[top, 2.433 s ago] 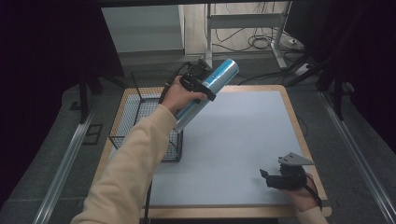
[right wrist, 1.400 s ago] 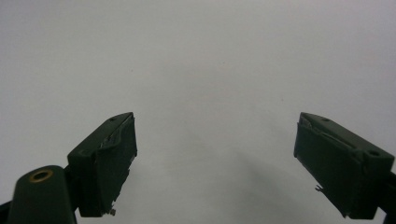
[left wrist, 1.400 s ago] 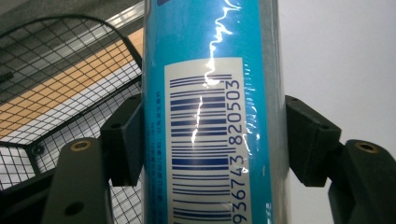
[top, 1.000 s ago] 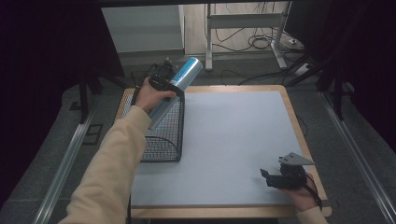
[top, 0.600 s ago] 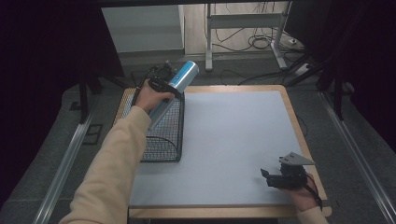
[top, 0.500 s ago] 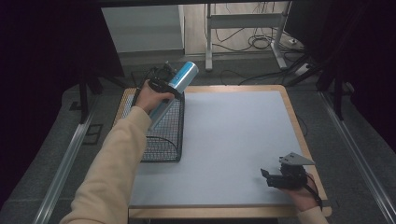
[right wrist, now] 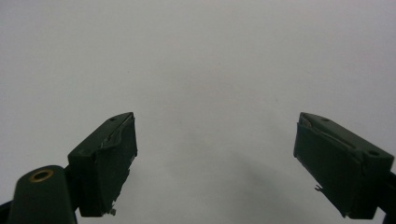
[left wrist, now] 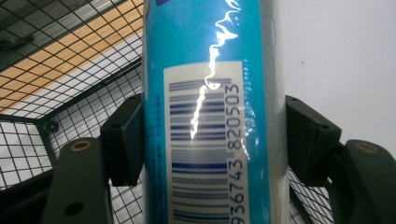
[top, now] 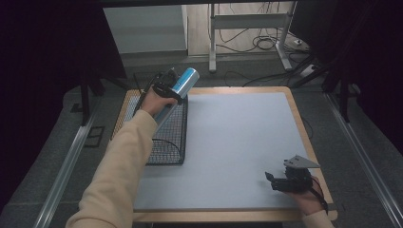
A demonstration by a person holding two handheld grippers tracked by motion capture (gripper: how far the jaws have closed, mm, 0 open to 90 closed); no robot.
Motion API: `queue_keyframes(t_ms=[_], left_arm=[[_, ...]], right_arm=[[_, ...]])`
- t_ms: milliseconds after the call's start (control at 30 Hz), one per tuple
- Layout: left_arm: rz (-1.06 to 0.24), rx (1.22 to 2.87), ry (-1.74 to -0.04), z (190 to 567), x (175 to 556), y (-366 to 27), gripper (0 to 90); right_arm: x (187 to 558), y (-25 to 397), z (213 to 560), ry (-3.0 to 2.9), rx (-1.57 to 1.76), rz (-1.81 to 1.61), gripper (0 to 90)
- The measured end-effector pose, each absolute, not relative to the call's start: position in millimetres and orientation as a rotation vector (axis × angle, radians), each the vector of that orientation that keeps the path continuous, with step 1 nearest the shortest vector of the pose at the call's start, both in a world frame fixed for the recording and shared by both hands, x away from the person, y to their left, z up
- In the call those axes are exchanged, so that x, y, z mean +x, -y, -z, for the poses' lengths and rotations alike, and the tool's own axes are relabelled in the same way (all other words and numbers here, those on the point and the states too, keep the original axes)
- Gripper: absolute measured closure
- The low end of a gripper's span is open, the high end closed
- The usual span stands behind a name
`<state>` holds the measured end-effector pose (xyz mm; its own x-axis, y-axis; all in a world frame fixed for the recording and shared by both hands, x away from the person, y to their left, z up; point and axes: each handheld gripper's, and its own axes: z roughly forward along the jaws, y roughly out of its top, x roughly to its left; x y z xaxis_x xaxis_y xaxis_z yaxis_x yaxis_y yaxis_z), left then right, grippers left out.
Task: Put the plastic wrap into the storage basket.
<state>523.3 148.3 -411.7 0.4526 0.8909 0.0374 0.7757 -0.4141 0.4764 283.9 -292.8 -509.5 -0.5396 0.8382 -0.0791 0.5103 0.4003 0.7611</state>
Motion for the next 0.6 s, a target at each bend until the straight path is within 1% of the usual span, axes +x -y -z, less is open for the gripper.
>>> queue_keyframes(t_ms=[133,300,600], left_arm=[[-0.438,2.364,-1.43,421,526,-144,31.7],[-0.438,2.41,-1.441,428,528,-142,31.7],[-0.479,2.411,-1.465,432,530,-143,31.4]], right_arm=[[284,292,509,-2.21,1.148,-0.97,13.8],[283,292,509,-2.209,1.147,-0.97,13.8],[284,292,509,-2.211,1.148,-0.965,13.8]])
